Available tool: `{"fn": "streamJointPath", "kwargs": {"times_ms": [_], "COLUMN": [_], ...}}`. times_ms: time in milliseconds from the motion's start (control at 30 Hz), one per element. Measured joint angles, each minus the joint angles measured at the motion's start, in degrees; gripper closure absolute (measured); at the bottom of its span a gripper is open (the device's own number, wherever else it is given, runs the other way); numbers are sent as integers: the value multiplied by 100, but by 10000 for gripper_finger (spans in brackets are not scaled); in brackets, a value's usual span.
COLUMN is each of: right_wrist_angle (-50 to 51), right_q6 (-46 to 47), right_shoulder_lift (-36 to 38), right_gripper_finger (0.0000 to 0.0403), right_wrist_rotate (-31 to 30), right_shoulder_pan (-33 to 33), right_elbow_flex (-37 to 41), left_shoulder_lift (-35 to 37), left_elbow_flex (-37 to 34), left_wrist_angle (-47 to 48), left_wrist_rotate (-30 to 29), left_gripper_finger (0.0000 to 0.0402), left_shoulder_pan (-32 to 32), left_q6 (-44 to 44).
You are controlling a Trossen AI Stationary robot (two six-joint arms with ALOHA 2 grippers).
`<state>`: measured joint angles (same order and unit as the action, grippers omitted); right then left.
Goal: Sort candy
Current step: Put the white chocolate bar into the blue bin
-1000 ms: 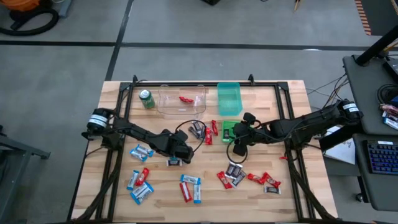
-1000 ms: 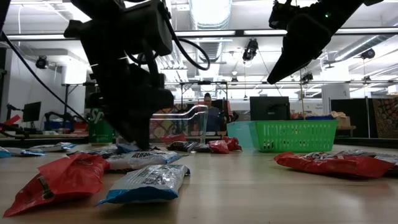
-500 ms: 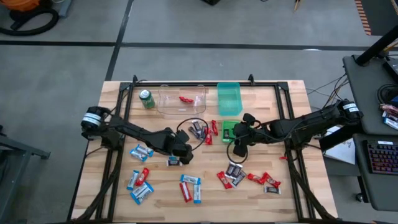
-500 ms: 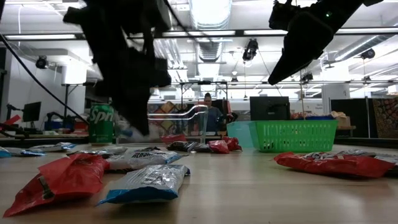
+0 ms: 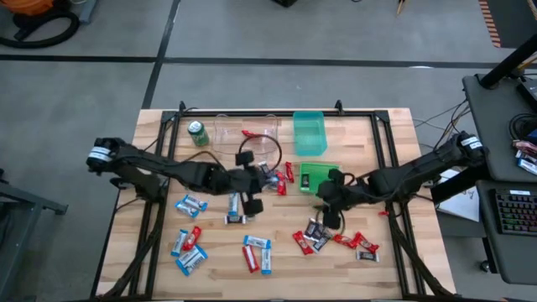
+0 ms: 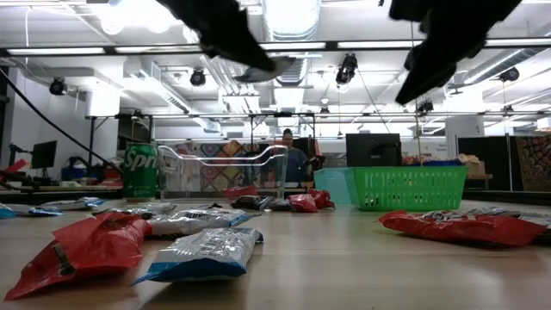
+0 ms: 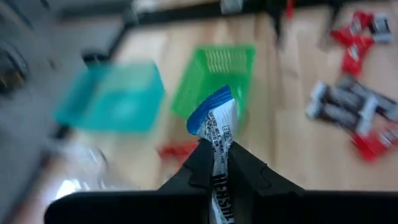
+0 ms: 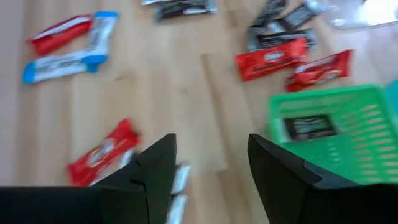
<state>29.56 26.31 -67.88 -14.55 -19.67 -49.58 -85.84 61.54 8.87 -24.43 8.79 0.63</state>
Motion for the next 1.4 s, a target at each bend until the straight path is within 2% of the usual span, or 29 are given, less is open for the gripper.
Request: {"fn": "streamJointPath", "kwargs": {"times_ms": [200, 367, 433, 567, 667, 733, 833, 1167, 1400], "right_wrist_angle": [-88, -466, -678, -1151, -1563, -1723, -1804, -1790, -1778], "right_q6": [68, -29, -19, -215, -515, -814, -1092, -1004, -860], "right_shoulder_lift": [0, 0, 0, 0, 2, 47, 146, 160, 144], "right_gripper_finger": [213, 213, 213, 213, 213, 213, 213, 213, 213], "right_wrist_rotate": [-181, -1358, -1789, -2705, -3762, -4115, -4141, -4098, -4096], "right_shoulder_pan": [-687, -1083, -1187, -1308, -1260, -1223, -1232, -1234, -1234], "right_elbow_flex": [28, 71, 93, 110, 111, 111, 111, 115, 122], "left_shoulder_lift": [-367, -1030, -1305, -1733, -1991, -2179, -2471, -3403, -3693], "left_elbow_flex": [9, 23, 76, 374, 671, 891, 1219, 2303, 2803], "left_wrist_angle": [-1704, -3701, -4002, -4009, -3982, -3963, -3889, -3245, -2332], "left_wrist_rotate": [-4, -5, -10, -2, -1, 0, -1, -1, 1], "left_gripper_finger": [395, 395, 395, 395, 395, 395, 395, 392, 339], "left_shoulder_pan": [-681, -1269, -1425, -1624, -1749, -1857, -2012, -2262, -2392], "left_q6": [731, 425, 402, 423, 374, 351, 469, 450, 487]}}
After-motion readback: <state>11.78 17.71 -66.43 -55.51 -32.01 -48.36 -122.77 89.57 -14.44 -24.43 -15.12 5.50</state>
